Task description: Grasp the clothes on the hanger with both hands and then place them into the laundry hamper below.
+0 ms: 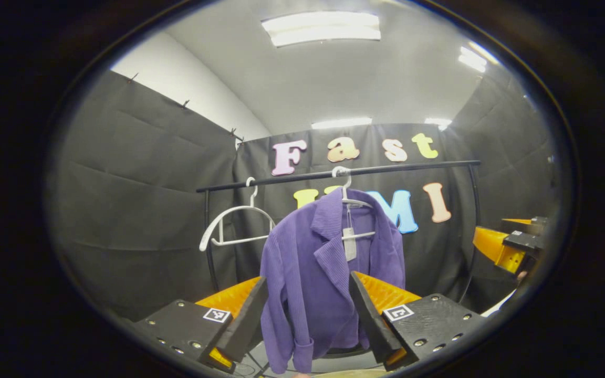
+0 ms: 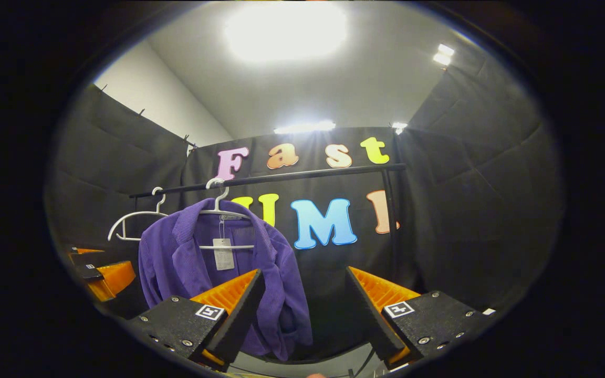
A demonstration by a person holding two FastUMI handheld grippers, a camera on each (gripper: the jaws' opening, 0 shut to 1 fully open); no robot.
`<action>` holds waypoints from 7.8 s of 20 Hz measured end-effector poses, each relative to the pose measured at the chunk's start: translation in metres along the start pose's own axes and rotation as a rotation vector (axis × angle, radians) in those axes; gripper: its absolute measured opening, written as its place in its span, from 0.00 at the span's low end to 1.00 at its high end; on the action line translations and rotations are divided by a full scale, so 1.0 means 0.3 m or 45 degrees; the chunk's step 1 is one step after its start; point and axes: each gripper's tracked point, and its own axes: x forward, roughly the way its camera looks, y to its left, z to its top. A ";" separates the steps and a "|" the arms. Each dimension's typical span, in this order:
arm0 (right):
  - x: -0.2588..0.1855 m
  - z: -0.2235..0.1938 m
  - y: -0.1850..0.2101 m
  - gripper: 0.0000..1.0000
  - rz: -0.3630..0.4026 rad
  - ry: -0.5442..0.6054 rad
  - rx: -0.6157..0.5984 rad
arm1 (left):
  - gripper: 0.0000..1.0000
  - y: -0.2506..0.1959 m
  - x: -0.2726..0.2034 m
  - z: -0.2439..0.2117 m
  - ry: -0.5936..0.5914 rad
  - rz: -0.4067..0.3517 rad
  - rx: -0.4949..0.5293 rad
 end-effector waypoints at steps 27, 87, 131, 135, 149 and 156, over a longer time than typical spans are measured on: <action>0.648 -0.356 0.159 0.93 0.307 0.198 0.174 | 0.89 -0.155 0.577 -0.217 0.141 0.151 0.023; 1.204 -0.322 -0.016 0.03 0.166 0.086 0.365 | 0.00 0.440 0.624 0.260 -0.006 0.301 0.063; 0.117 -0.009 0.425 0.03 0.491 0.074 0.053 | 0.01 0.071 0.103 0.064 0.083 -0.262 -0.147; 0.032 -0.062 0.429 0.03 0.483 0.099 0.020 | 0.01 0.009 0.044 0.010 0.099 -0.315 -0.175; -0.161 -0.567 0.378 0.03 0.403 0.494 0.008 | 0.01 -0.081 -0.093 -0.478 0.351 -0.322 -0.165; -0.210 -0.834 0.304 0.04 0.359 0.691 -0.028 | 0.02 -0.066 -0.142 -0.722 0.522 -0.268 -0.139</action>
